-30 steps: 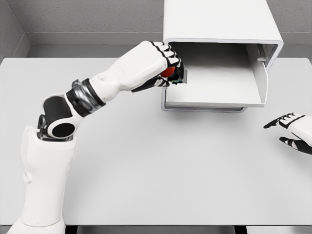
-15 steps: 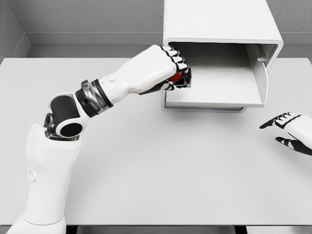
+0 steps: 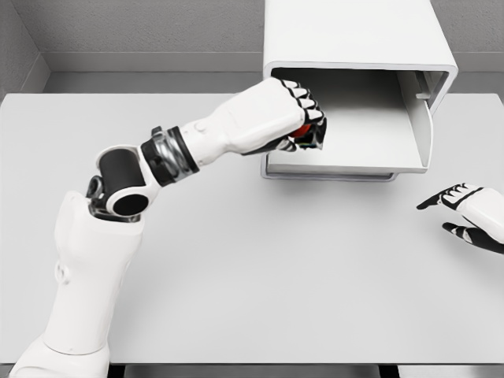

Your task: Slide open multi-storey tabletop storage cabinets and put open load switch and slide close multi-storey tabletop storage cabinets

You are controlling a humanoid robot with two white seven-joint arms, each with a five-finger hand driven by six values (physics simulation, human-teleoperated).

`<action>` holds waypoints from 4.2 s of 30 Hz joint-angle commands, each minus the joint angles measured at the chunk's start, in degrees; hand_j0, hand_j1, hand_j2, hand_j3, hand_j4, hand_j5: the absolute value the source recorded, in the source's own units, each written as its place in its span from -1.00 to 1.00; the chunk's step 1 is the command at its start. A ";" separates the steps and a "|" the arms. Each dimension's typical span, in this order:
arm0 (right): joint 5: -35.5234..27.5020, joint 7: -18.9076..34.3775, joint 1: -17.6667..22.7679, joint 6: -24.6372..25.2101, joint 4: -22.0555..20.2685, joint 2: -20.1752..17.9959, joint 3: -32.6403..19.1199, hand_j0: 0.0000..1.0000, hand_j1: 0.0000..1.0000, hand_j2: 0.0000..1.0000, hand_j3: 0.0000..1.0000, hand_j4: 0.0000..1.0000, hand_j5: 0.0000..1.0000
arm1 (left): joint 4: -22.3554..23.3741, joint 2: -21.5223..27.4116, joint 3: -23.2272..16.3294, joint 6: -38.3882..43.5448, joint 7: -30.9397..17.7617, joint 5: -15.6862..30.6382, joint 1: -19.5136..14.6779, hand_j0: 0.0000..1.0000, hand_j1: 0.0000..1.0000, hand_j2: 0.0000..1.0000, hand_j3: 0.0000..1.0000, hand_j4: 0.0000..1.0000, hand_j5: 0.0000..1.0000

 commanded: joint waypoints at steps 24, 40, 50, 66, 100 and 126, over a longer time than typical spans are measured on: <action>-0.31 0.07 0.18 0.06 -2.15 0.11 0.33 0.33 0.33 0.33 0.33 0.33 0.33 | 6.04 -0.01 -5.51 0.16 0.04 0.39 -4.40 -0.25 -0.25 -0.25 -0.25 -0.25 -0.25; -0.39 0.07 0.44 0.06 -2.15 0.11 0.33 0.33 0.33 0.33 0.33 0.33 0.33 | 7.01 -0.01 -5.51 0.16 0.04 0.39 -4.66 0.15 0.15 0.15 0.15 0.15 0.15; -0.31 -0.01 0.44 0.06 -2.06 0.20 0.33 0.33 0.33 0.33 0.33 0.33 0.33 | 6.92 -0.01 -5.42 0.16 0.04 0.39 -4.83 0.37 0.37 0.37 0.37 0.37 0.37; -0.31 -0.01 0.44 0.06 -1.97 0.11 0.33 0.33 0.33 0.33 0.33 0.33 0.33 | 6.92 -0.01 -4.80 0.16 0.04 0.48 -5.01 0.62 0.62 0.62 0.62 0.62 0.62; -0.92 0.25 -4.57 0.06 -6.98 0.20 3.59 0.34 0.34 0.34 0.34 0.34 0.34 | 16.67 22.23 28.77 0.16 0.04 34.32 22.67 1.00 1.00 1.00 1.00 1.00 1.00; -1.36 -0.28 0.26 0.06 -7.16 -1.12 0.16 0.41 0.41 0.41 0.41 0.41 0.41 | 18.43 22.14 29.12 0.16 0.04 30.98 22.06 1.00 1.00 1.00 1.00 1.00 1.00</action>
